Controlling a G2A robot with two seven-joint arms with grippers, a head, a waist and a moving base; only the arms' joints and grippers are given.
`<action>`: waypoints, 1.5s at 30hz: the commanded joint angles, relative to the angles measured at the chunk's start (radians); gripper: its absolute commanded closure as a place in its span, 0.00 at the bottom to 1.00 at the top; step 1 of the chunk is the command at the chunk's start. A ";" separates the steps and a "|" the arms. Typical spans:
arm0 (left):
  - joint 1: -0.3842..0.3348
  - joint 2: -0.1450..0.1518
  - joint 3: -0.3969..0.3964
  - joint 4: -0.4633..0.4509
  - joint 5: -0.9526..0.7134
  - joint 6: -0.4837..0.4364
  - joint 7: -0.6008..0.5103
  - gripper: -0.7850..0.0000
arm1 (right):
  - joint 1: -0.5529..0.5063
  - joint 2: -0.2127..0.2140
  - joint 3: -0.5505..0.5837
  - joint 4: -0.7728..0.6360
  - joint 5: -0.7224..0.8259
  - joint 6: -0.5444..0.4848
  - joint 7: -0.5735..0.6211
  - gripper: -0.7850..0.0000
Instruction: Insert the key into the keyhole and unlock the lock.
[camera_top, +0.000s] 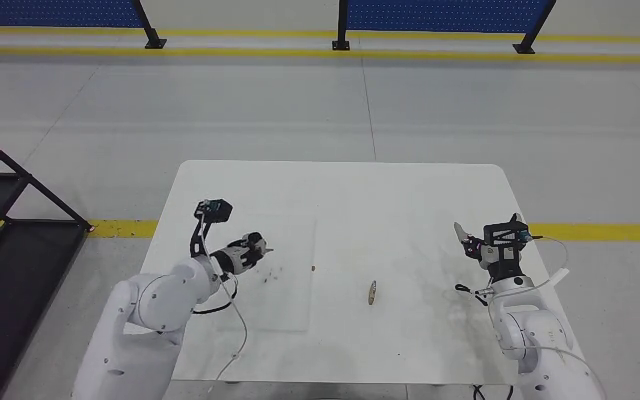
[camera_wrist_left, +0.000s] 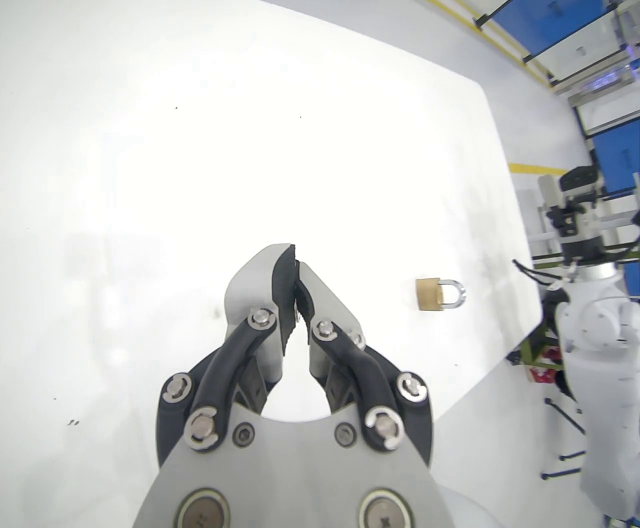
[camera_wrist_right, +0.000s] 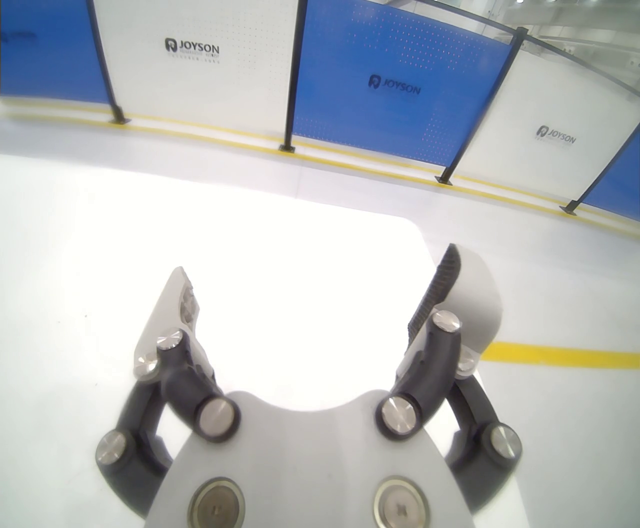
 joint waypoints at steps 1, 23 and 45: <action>0.005 0.001 -0.033 0.025 -0.088 -0.036 0.009 1.00 | 0.000 0.000 0.000 0.000 0.000 0.000 0.000 0.00; -0.084 0.020 -0.192 0.434 -0.822 -0.316 -0.122 1.00 | 0.000 0.000 0.000 0.000 0.000 0.000 0.000 0.00; -0.148 0.035 -0.172 0.596 -1.095 -0.466 -0.262 1.00 | 0.000 0.000 0.000 0.000 0.000 0.000 0.000 0.00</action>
